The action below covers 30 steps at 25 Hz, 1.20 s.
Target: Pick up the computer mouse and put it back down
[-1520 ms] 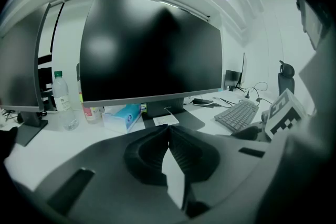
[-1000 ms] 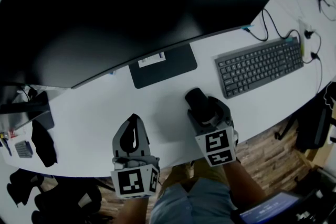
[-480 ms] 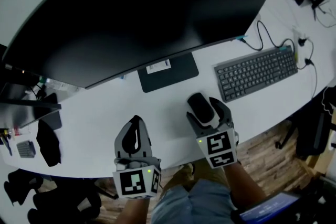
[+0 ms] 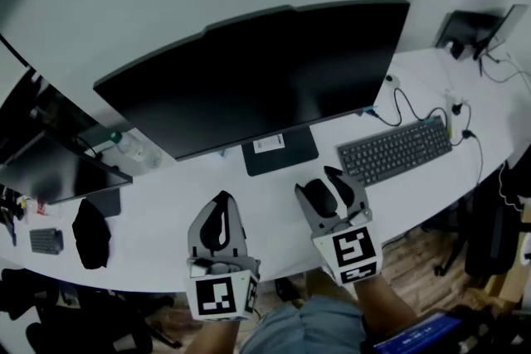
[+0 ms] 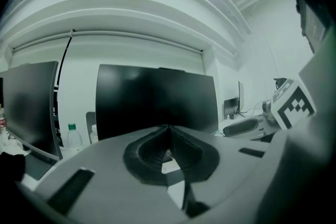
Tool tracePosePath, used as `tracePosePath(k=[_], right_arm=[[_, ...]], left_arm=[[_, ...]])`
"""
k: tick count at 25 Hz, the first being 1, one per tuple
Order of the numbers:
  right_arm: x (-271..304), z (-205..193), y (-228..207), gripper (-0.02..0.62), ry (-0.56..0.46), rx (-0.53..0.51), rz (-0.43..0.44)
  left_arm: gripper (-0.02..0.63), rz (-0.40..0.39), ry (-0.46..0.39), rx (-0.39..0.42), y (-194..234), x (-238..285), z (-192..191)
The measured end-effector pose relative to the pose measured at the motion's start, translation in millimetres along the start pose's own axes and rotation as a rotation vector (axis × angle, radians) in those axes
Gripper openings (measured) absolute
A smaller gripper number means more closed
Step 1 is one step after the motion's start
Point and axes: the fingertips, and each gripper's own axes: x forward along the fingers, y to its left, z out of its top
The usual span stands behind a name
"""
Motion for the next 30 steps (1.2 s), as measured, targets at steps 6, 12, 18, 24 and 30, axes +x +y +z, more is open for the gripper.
tracePosePath(k=[6, 12, 18, 24, 30], right_arm=[[-25, 66, 16, 0.163, -0.157, -0.076, 0.009], [-46, 105, 25, 0.037, -0.263, -0.106, -0.012], [-56, 121, 33, 0.015, -0.308, -0.135, -0.02], [-61, 126, 33, 0.015, -0.325, -0.136, -0.026], [-63, 127, 34, 0.014, -0.33, -0.129, -0.022]], left_arm=[[0.008, 0.025, -0.135, 0.023, 8, -21, 54], [0.008, 0.036, -0.216, 0.032, 10, -38, 87], [0.008, 0.039, -0.248, 0.025, 11, -47, 96], [0.008, 0.027, -0.249, 0.027, 7, -49, 96], [0.008, 0.026, -0.247, 0.036, 6, -49, 97]])
